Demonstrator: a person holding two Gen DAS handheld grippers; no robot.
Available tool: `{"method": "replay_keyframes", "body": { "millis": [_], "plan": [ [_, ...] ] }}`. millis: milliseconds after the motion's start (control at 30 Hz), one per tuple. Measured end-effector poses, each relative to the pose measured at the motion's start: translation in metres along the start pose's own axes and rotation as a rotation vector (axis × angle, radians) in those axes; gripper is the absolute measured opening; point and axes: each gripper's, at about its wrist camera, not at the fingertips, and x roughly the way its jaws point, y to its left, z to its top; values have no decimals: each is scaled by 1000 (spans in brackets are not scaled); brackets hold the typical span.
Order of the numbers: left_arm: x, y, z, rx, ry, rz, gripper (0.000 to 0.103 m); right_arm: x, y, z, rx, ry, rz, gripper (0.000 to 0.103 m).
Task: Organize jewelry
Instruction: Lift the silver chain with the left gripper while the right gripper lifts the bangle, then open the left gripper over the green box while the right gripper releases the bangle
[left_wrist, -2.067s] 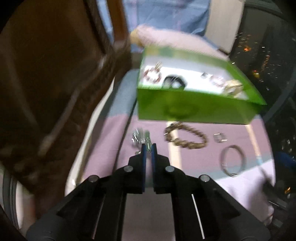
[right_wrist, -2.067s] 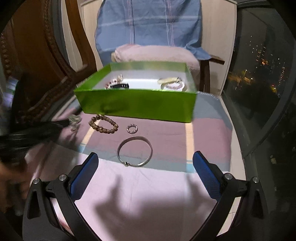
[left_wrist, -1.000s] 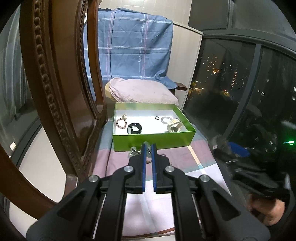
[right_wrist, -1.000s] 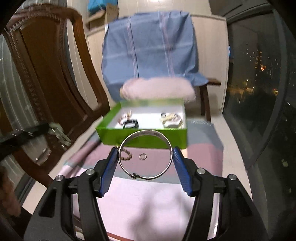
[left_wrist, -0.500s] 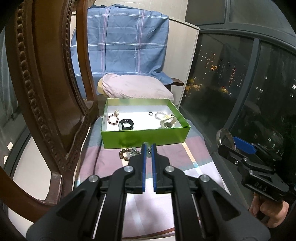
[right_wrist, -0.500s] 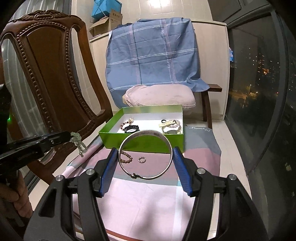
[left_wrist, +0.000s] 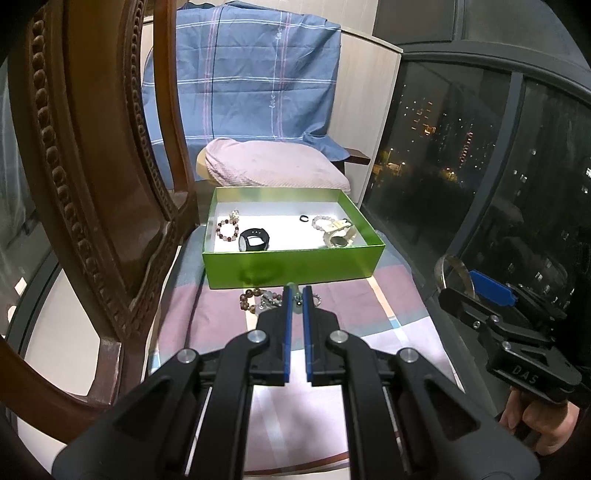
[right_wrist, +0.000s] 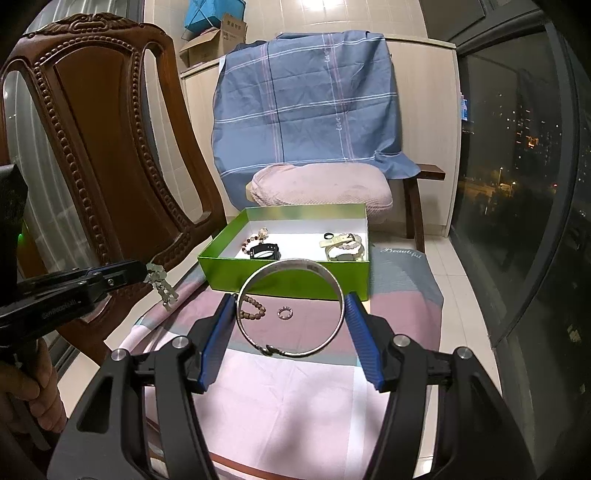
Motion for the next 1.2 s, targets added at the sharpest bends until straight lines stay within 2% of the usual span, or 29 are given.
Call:
{"method": "replay_keyframes", "body": {
  "millis": [467,767,1000,1200],
  "plan": [
    [10,-3,5,-14,14,-6,6,4,-1,6,14,-2,13,60],
    [28,-1,47,-47,-27,-16,6,26,-6,49,11,-66,25,60],
    [83,3,97,-59,-40,-15,6,88,-16,89,14,-80,41,60],
    [166,24,134,-76,21,6,6,175,-24,103,41,9,43,60]
  ]
}}
